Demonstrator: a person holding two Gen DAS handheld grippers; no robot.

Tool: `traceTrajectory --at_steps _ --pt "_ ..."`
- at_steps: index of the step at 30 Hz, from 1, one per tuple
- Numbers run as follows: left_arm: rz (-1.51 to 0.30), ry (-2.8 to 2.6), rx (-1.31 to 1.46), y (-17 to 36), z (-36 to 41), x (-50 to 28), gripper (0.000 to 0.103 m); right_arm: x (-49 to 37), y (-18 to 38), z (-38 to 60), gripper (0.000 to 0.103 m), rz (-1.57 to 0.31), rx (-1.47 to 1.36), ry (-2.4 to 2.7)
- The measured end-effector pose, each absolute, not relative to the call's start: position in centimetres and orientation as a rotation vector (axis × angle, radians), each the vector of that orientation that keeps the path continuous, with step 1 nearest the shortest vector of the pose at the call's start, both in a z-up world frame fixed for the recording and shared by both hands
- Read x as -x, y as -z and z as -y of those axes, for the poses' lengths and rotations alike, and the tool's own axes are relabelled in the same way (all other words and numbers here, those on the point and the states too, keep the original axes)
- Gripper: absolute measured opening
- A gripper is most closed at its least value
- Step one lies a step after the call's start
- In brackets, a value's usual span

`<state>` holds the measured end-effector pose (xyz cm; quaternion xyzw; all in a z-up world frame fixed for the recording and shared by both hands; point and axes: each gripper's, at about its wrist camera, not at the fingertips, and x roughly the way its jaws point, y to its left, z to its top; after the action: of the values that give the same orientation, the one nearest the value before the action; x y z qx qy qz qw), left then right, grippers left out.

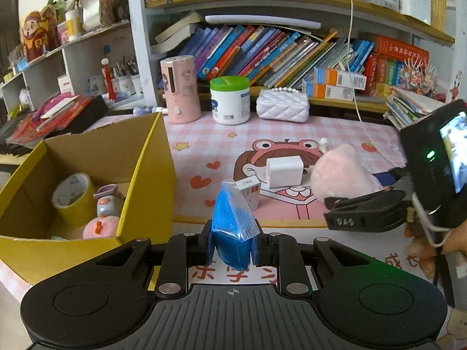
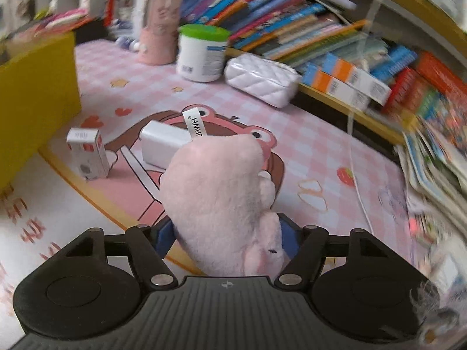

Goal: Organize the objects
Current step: 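Grasp the pink plush pig with the right gripper while the left holds the packet, then carry the blue packet and plush pig in both grippers toward the yellow box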

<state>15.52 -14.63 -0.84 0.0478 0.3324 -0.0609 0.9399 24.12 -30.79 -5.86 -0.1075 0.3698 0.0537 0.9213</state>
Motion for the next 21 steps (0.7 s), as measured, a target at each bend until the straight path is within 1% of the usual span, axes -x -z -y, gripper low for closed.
traceTrajectory --at_steps 5,8,14,21 --pt "-0.656 0.165 -0.079 0.7 14.2 -14.5 0.022 -21.0 3.1 31.6 0.068 -0.781 0.003 -0.02" --pt "-0.639 0.194 -0.071 0.5 13.7 -13.6 0.022 -18.7 1.3 31.3 0.068 -0.765 -0.069 0.017" --pt "-0.603 0.239 -0.064 -0.1 11.8 -11.4 0.022 -14.3 -1.0 28.6 0.068 -0.695 -0.066 0.06" --pt "-0.59 0.242 -0.049 -0.7 7.6 -8.1 0.022 -10.5 -1.3 24.4 0.068 -0.704 -0.047 0.059"
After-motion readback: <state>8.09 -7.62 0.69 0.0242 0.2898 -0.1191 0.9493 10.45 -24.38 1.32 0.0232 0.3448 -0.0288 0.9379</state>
